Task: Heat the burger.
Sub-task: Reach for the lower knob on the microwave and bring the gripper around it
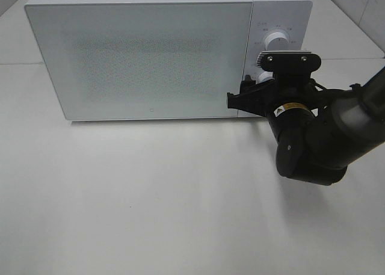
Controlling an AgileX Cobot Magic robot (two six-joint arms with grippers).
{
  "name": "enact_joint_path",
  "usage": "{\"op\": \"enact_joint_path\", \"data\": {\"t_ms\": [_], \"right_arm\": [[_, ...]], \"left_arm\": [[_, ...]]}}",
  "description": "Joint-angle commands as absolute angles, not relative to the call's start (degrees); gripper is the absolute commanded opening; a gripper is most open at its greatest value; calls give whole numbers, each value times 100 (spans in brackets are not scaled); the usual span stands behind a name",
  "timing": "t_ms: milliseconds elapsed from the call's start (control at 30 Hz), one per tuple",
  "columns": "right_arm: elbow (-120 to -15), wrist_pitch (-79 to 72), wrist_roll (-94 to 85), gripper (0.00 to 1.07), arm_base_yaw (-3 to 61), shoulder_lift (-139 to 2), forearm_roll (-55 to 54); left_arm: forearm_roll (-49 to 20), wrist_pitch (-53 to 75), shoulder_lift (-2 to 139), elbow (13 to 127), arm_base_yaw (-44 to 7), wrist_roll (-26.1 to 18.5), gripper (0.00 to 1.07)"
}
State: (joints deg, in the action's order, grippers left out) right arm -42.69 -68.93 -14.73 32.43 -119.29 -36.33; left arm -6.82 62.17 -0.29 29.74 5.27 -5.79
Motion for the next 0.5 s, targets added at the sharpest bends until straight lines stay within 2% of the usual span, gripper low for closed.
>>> {"op": "enact_joint_path", "data": {"t_ms": [33,233,300,333,367,400,433,467,500], "right_arm": [[-4395,-7385,-1444,76,3134,-11923,-3621],[-4395,-7431,-1444,71,3140,-11923,-3696],[-4395,-7466,-1444,67,3140,-11923,-3730],[-4395,-7534,-1450,62,3146,-11923,-3782],[-4395,-7534,-1450,62,3146,-11923,-3782],[-4395,-7597,-1455,58,3151,-11923,-3816],[-4395,-7695,-1501,49,3157,-11923,-3839],[-4395,-7695,-1501,49,3157,-11923,-3839],[-4395,-7723,-1530,38,3157,-11923,-3839]], "left_arm": [[-733,6148,-97,2962,544,-556,100],[-733,6148,-97,2962,544,-556,100],[-733,6148,-97,2962,544,-556,100],[-733,6148,-97,2962,544,-556,100],[-733,6148,-97,2962,544,-556,100],[-733,6148,-97,2962,544,-556,100],[-733,6148,-97,2962,544,-556,100],[-733,6148,-97,2962,544,-556,100],[-733,6148,-97,2962,544,-556,100]]}}
